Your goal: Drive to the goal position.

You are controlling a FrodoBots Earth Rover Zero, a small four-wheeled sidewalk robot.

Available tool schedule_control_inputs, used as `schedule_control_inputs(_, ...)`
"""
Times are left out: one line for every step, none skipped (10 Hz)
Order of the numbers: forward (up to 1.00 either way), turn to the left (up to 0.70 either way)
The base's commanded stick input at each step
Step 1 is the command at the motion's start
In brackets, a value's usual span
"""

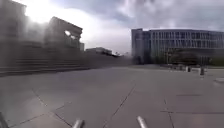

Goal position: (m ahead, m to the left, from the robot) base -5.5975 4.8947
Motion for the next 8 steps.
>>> schedule_control_inputs(0.0, 0.0)
schedule_control_inputs(0.0, 0.0)
schedule_control_inputs(0.0, 0.0)
schedule_control_inputs(0.0, 0.0)
schedule_control_inputs(0.0, 0.0)
schedule_control_inputs(0.73, 0.2)
schedule_control_inputs(1.0, 0.27)
schedule_control_inputs(1.0, 0.27)
